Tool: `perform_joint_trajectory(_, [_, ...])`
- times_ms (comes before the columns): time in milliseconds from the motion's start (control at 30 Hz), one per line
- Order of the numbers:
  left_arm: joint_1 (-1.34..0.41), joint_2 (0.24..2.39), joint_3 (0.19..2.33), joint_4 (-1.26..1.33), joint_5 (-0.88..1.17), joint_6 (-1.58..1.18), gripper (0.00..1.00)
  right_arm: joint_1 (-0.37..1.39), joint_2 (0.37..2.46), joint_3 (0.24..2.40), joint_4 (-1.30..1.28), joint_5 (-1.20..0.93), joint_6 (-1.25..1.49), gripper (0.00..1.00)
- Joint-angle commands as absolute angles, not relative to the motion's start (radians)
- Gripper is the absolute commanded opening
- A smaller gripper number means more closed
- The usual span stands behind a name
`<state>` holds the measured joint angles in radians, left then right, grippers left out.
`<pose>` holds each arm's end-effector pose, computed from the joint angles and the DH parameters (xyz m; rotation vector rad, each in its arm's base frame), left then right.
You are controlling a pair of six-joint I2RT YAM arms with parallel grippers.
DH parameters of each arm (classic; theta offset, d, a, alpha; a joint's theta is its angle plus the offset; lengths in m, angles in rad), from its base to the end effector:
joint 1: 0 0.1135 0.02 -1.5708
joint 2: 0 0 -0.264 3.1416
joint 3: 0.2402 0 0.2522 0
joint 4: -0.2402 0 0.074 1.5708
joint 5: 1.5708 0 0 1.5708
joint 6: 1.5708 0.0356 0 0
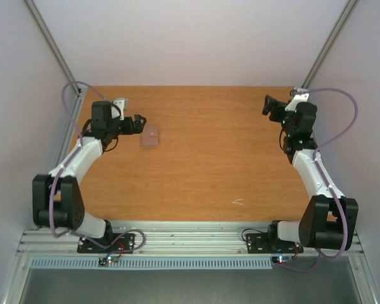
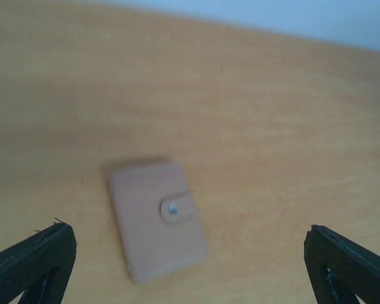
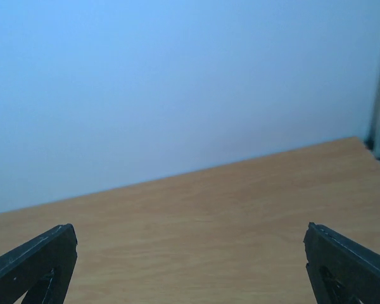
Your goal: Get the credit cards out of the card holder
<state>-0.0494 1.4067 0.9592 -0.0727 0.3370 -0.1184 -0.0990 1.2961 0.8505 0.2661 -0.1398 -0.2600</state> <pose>0.3161 -0.0274 0.2686 0.1333 2.0863 -0.4537 0.3018 -0.0250 0.2967 -0.2423 1.7337 -0.1401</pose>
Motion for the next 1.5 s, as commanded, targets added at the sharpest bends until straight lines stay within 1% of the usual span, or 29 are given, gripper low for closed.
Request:
perform_joint_trajectory(0, [-0.015, 1.619, 1.136, -0.588, 0.427, -0.29, 0.99, -0.068, 1.358, 1.013, -0.086, -0.297, -0.148, 0.98])
perform_joint_trajectory(67, [0.031, 1.717, 1.261, -0.695, 0.481, -0.325, 0.99, -0.035, 1.37, 1.058, -0.129, -0.338, -0.165, 0.98])
perform_joint_trajectory(133, [0.024, 1.821, 1.376, -0.822, 0.521, -0.32, 0.99, -0.003, 1.369, 1.075, -0.15, -0.355, -0.198, 0.99])
perform_joint_trajectory(167, [0.015, 1.87, 1.431, -0.883, 0.511, -0.31, 0.96, 0.0, 1.364, 1.078, -0.158, -0.356, -0.212, 0.99])
perform_joint_trajectory(233, [0.008, 1.969, 1.492, -0.954, 0.479, -0.305, 0.89, 0.032, 1.355, 1.077, -0.17, -0.36, -0.222, 0.98])
perform_joint_trajectory(300, [0.008, 2.019, 1.516, -0.954, 0.451, -0.325, 0.83, 0.034, 1.346, 1.08, -0.194, -0.374, -0.23, 0.99])
perform_joint_trajectory(433, [0.004, 2.074, 1.559, -0.901, 0.412, -0.349, 0.8, 0.035, 1.334, 1.083, -0.211, -0.38, -0.252, 0.98])
perform_joint_trajectory(567, [-0.041, 2.109, 1.562, -0.896, 0.368, -0.355, 0.77, 0.034, 1.366, 1.117, -0.227, -0.383, -0.266, 0.99])
perform_joint_trajectory(767, [-0.046, 2.159, 1.587, -0.888, 0.408, -0.349, 0.63, 0.035, 1.454, 1.209, -0.272, -0.417, -0.254, 0.99])
perform_joint_trajectory(833, [-0.047, 2.177, 1.594, -0.885, 0.424, -0.341, 0.55, 0.035, 1.471, 1.227, -0.285, -0.43, -0.248, 0.99])
perform_joint_trajectory(900, [-0.046, 2.191, 1.59, -0.878, 0.438, -0.34, 0.44, 0.035, 1.48, 1.236, -0.291, -0.444, -0.241, 0.99])
perform_joint_trajectory(967, [-0.047, 2.207, 1.593, -0.866, 0.452, -0.339, 0.28, 0.034, 1.484, 1.239, -0.299, -0.448, -0.239, 0.98])
perform_joint_trajectory(1033, [-0.047, 2.222, 1.598, -0.851, 0.487, -0.34, 0.06, 0.035, 1.488, 1.245, -0.315, -0.452, -0.24, 0.98])
perform_joint_trajectory(1067, [-0.046, 2.227, 1.606, -0.844, 0.503, -0.34, 0.01, 0.035, 1.489, 1.248, -0.324, -0.455, -0.241, 0.98])
perform_joint_trajectory(1167, [-0.047, 2.201, 1.611, -0.82, 0.522, -0.345, 0.0, 0.035, 1.496, 1.259, -0.344, -0.48, -0.236, 0.98])
perform_joint_trajectory(1267, [-0.047, 2.119, 1.61, -0.81, 0.544, -0.334, 0.0, 0.053, 1.506, 1.291, -0.359, -0.527, -0.231, 0.97])
perform_joint_trajectory(1400, [-0.063, 1.934, 1.596, -0.828, 0.52, -0.228, 0.0, 0.143, 1.537, 1.399, -0.441, -0.558, -0.277, 0.98])
perform_joint_trajectory(1467, [-0.07, 1.816, 1.561, -0.803, 0.5, -0.162, 0.0, 0.193, 1.552, 1.464, -0.487, -0.628, -0.29, 0.98])
